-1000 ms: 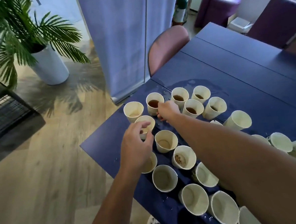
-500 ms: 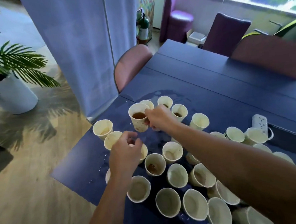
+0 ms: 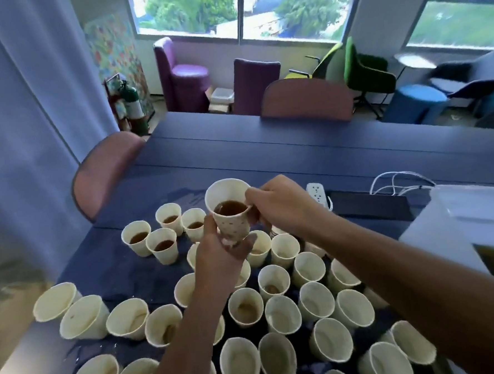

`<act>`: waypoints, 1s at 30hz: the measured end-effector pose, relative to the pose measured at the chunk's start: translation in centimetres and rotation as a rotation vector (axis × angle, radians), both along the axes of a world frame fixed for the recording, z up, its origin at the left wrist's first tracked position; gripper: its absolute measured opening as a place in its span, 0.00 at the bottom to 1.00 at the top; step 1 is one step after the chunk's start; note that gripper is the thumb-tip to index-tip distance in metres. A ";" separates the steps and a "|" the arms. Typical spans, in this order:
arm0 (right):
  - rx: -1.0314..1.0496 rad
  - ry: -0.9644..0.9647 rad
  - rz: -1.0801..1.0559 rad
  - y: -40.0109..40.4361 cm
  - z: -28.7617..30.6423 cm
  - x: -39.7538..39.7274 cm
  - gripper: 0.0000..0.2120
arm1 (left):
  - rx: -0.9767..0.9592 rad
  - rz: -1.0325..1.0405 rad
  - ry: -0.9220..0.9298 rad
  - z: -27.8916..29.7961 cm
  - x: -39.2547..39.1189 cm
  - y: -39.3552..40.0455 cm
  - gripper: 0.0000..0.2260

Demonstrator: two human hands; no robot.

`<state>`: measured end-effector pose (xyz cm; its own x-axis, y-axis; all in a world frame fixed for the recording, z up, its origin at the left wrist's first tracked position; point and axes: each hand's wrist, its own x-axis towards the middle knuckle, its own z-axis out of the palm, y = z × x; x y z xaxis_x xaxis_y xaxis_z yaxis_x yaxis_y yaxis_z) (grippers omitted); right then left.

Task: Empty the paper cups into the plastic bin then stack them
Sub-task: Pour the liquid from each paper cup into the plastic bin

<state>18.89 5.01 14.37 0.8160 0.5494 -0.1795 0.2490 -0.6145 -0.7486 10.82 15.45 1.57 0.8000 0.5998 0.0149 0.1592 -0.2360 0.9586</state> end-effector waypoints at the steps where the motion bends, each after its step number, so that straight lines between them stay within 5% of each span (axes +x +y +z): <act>1: -0.002 -0.007 -0.023 -1.7 0.4 0.3 0.21 | 0.000 -0.034 -0.019 0.5 0.5 -1.4 0.26; 12: 0.242 -0.272 -0.275 -20.2 1.8 1.4 0.29 | 0.088 -0.293 -0.057 5.0 4.5 -15.6 0.23; 20: 0.512 -0.145 -0.378 -28.9 -1.9 -1.1 0.35 | 0.155 -0.522 -0.129 6.8 4.9 -25.1 0.23; 30: 0.536 -0.348 -0.674 -35.7 -3.8 -2.7 0.28 | 0.383 -0.733 0.000 6.3 4.8 -32.6 0.25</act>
